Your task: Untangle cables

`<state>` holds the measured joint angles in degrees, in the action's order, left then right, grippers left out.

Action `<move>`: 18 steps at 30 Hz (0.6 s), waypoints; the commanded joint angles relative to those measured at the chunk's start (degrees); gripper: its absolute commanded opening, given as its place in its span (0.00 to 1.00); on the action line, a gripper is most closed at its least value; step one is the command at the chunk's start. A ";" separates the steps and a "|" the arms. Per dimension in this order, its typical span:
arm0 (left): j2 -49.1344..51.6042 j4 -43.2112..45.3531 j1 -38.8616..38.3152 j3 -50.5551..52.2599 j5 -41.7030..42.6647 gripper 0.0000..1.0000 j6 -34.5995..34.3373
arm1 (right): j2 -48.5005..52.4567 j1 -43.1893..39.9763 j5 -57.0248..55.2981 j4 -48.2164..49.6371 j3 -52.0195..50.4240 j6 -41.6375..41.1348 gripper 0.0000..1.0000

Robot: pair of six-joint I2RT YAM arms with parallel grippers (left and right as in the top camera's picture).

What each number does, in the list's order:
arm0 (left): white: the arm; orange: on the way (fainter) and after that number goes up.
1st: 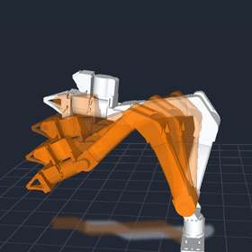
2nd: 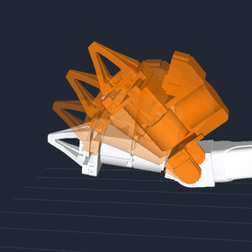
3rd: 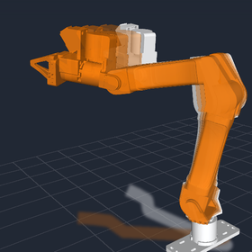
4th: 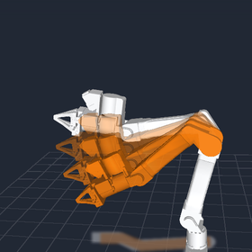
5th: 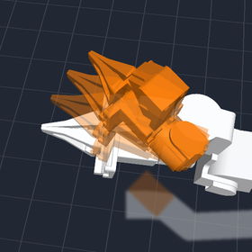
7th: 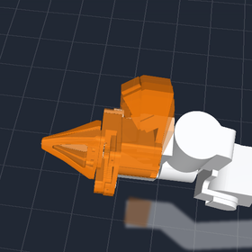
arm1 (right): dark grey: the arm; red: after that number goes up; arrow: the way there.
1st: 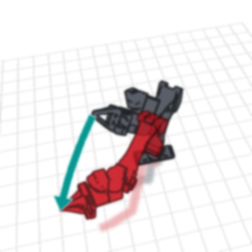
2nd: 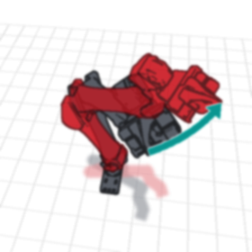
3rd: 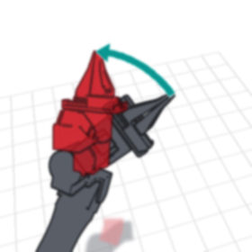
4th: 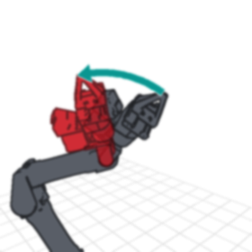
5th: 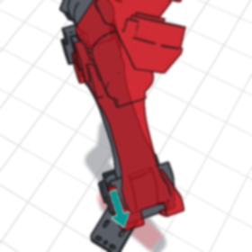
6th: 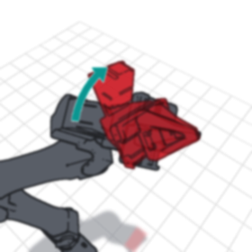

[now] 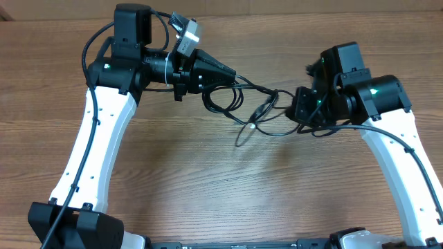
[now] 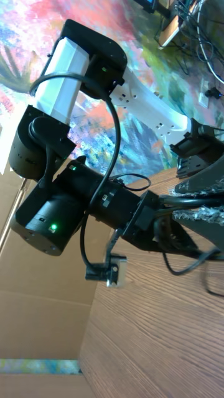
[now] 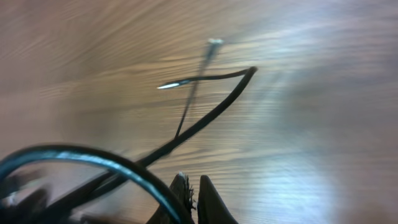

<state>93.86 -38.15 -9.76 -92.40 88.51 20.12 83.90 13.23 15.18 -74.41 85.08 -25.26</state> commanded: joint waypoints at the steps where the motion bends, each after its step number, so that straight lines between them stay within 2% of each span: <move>1: -2.01 -1.03 2.01 -1.09 2.03 0.04 1.05 | 0.02 -3.26 -11.69 -2.27 0.70 -6.58 0.04; 11: -2.01 -2.32 4.20 -1.07 2.03 0.04 1.11 | 0.02 -11.82 -11.91 -6.93 0.70 -6.51 0.04; 18: -2.01 -2.32 4.61 -1.07 2.03 0.04 1.75 | 0.02 -13.97 -11.47 -8.83 0.70 -6.47 0.04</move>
<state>93.76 -40.56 -5.50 -92.40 88.53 20.14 83.90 -0.40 4.58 -83.35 85.08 -31.35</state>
